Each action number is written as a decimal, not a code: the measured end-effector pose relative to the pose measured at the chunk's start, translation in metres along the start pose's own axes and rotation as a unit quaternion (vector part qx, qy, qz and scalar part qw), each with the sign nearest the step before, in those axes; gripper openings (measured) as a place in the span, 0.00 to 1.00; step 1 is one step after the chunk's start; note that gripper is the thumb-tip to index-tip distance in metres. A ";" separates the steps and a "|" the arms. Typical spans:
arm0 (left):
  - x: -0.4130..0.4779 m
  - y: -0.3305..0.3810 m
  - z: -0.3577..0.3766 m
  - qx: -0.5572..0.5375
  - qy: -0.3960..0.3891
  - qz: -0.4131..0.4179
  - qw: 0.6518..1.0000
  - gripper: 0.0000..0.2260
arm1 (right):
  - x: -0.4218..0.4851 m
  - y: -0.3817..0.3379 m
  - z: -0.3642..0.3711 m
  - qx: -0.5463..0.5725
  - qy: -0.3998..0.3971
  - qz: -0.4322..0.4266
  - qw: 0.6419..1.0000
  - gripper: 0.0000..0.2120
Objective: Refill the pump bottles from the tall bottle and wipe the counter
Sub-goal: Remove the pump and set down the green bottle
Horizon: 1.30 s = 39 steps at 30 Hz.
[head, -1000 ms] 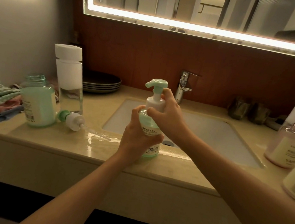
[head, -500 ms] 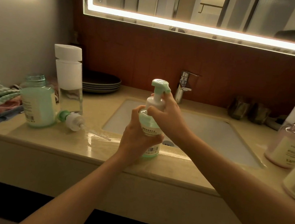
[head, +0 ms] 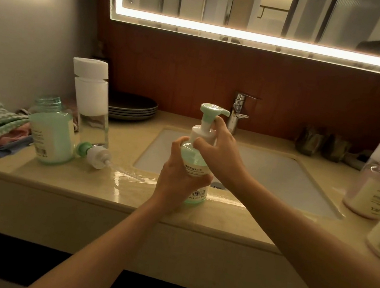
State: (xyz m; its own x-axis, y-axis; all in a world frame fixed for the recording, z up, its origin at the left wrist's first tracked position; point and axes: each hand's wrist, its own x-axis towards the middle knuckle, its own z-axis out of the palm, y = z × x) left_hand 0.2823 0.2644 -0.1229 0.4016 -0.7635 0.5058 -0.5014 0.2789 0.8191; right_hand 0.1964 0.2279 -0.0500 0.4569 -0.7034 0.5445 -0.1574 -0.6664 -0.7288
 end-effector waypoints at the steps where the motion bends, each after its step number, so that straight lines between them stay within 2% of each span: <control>1: 0.000 0.000 0.000 0.000 0.000 0.000 1.000 0.36 | 0.000 0.001 0.001 -0.008 0.006 -0.001 1.000 0.20; 5: 0.000 0.001 0.000 0.000 0.001 -0.001 1.000 0.36 | 0.002 0.005 0.002 -0.074 0.052 -0.004 0.996 0.29; 8: 0.000 0.002 0.000 0.003 0.000 0.006 1.000 0.36 | 0.001 0.004 0.001 -0.087 0.056 -0.004 0.995 0.23; 11: 0.000 0.001 0.000 -0.003 -0.002 -0.001 1.000 0.36 | 0.000 0.001 0.001 -0.035 0.023 0.001 0.999 0.20; 13: -0.001 0.002 -0.001 -0.006 -0.002 -0.002 1.000 0.37 | -0.001 -0.001 0.002 -0.008 0.008 0.012 1.000 0.21; 18: -0.001 0.003 0.000 -0.003 -0.003 0.004 1.000 0.37 | 0.001 0.005 0.002 -0.077 0.056 0.018 0.995 0.26; 21: 0.000 0.002 0.000 0.004 -0.001 0.007 1.000 0.36 | 0.001 0.006 0.001 -0.084 0.065 0.023 0.994 0.25; 26: 0.000 0.000 0.000 0.002 0.001 0.006 1.000 0.37 | 0.000 0.002 0.001 -0.021 0.021 0.027 0.999 0.25; 32: 0.005 0.003 -0.006 -0.009 -0.016 -0.006 1.000 0.36 | 0.004 -0.001 -0.004 -0.002 0.003 0.008 1.000 0.26; 35: 0.014 0.007 -0.019 -0.013 -0.026 -0.023 0.999 0.36 | 0.018 -0.010 -0.010 0.068 0.022 0.009 0.997 0.26; 39: 0.033 0.016 -0.043 -0.009 -0.018 -0.028 0.999 0.34 | 0.046 -0.028 -0.019 0.130 0.076 0.012 0.989 0.16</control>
State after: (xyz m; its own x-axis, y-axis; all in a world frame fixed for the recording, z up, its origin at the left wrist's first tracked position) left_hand 0.3202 0.2684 -0.0810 0.4007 -0.7983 0.4496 -0.4650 0.2456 0.8506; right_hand 0.2055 0.2098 0.0035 0.3161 -0.7605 0.5672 0.0725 -0.5767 -0.8137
